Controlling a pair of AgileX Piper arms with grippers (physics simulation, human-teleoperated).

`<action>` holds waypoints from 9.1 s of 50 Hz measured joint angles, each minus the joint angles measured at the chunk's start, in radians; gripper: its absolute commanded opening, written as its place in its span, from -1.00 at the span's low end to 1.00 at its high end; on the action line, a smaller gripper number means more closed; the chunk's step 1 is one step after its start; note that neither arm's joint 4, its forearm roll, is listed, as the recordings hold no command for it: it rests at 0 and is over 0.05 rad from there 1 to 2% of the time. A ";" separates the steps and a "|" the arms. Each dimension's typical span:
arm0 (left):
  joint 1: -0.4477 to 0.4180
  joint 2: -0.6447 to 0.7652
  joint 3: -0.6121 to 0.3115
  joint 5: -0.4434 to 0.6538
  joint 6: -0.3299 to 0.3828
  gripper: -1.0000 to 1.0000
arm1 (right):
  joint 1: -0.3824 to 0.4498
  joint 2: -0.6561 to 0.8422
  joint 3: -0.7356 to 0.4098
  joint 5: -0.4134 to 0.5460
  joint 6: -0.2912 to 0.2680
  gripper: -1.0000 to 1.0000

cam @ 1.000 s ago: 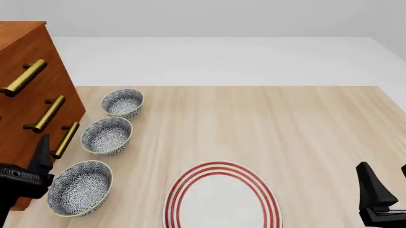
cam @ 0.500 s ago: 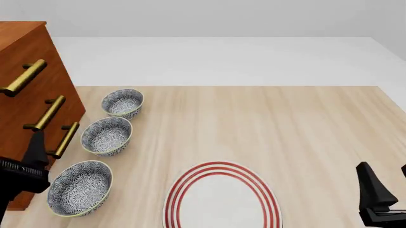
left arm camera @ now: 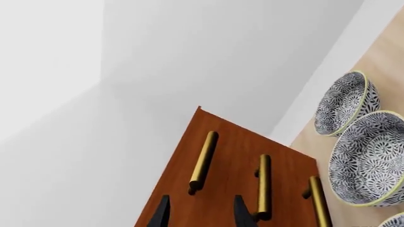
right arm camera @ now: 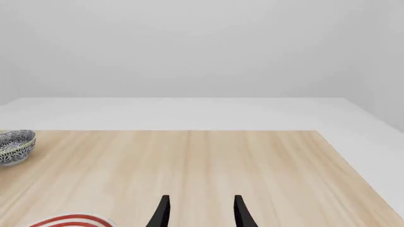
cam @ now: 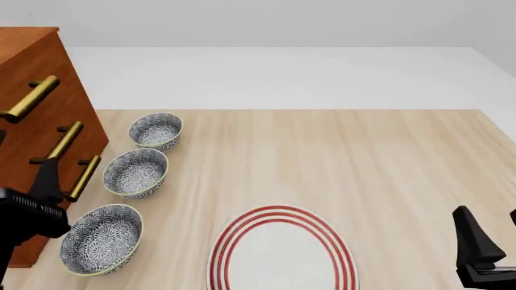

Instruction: Open the top drawer of the cabinet.

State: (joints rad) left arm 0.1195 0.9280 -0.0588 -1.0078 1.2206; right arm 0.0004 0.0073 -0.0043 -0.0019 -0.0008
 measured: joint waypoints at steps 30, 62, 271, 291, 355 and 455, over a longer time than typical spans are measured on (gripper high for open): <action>0.002 0.089 -0.017 -0.078 0.127 1.00 | 0.000 0.000 0.000 0.000 0.000 1.00; 0.036 0.107 -0.081 -0.007 0.198 1.00 | 0.000 0.000 0.000 0.000 0.000 1.00; 0.076 0.304 -0.273 0.044 0.285 -1.00 | 0.006 -0.007 -0.082 0.089 0.000 1.00; 0.057 0.287 -0.274 0.073 0.298 -1.00 | 0.007 -0.007 -0.082 0.089 0.000 1.00; 0.004 0.260 -0.272 0.112 0.330 -1.00 | 0.006 -0.007 -0.082 0.089 0.000 1.00; -0.071 0.235 -0.271 0.149 0.346 -1.00 | 0.006 -0.007 -0.082 0.089 0.000 1.00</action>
State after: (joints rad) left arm 0.0481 1.1630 -0.3302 -0.8591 1.5667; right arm 0.0068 0.0002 -0.0866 0.0873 -0.0008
